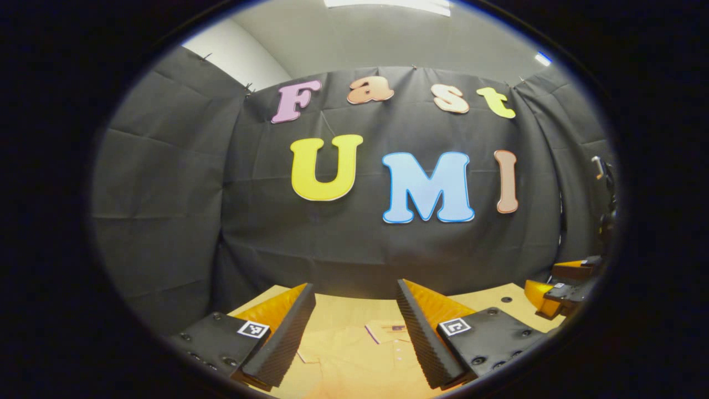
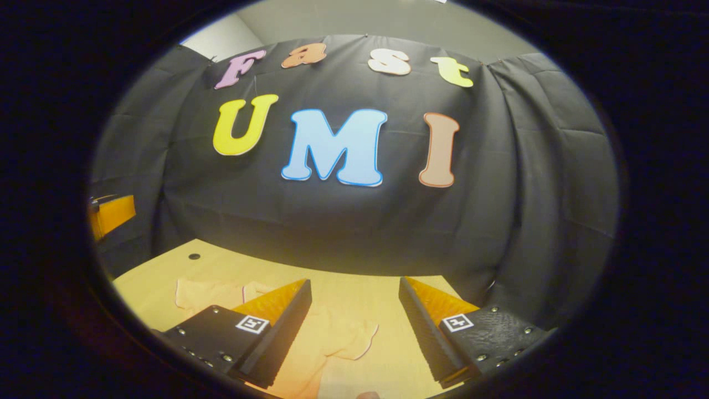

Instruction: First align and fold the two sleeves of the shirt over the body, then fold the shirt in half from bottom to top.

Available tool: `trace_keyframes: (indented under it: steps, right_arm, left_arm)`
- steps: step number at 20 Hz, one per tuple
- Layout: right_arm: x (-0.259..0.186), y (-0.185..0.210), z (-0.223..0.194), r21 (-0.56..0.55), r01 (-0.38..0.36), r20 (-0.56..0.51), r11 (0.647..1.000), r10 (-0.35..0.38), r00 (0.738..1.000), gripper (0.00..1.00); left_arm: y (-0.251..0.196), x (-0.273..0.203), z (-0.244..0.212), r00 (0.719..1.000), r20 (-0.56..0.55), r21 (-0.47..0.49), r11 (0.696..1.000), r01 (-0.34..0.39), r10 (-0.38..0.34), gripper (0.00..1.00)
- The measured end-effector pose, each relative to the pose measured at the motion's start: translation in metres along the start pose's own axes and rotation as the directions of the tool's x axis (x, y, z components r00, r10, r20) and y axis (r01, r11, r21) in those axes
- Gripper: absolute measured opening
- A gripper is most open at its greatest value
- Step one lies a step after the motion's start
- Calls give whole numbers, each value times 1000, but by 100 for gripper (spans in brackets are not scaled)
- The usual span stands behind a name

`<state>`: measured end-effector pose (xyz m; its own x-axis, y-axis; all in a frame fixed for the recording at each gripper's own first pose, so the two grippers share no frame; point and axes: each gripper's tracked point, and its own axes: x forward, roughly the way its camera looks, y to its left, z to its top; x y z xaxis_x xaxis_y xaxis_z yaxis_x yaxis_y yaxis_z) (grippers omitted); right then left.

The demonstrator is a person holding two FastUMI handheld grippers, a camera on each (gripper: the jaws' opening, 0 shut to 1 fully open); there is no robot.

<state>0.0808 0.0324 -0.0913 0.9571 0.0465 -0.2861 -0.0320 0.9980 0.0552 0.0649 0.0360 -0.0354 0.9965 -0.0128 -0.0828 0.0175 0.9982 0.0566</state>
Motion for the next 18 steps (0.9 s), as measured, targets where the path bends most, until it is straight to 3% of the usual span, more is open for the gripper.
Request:
trace_keyframes:
  steps: [11, 18]
  right_arm:
    - [67, -4, -73, 37, -17, -208, 999, 25, 978, 98]
    - [106, -8, -126, 74, -4, -348, 997, 29, 937, 98]
  left_arm:
    - [28, -13, -13, 997, -29, 11, 998, -66, 67, 94]
    - [34, -34, -13, 995, -38, 26, 995, -93, 94, 94]
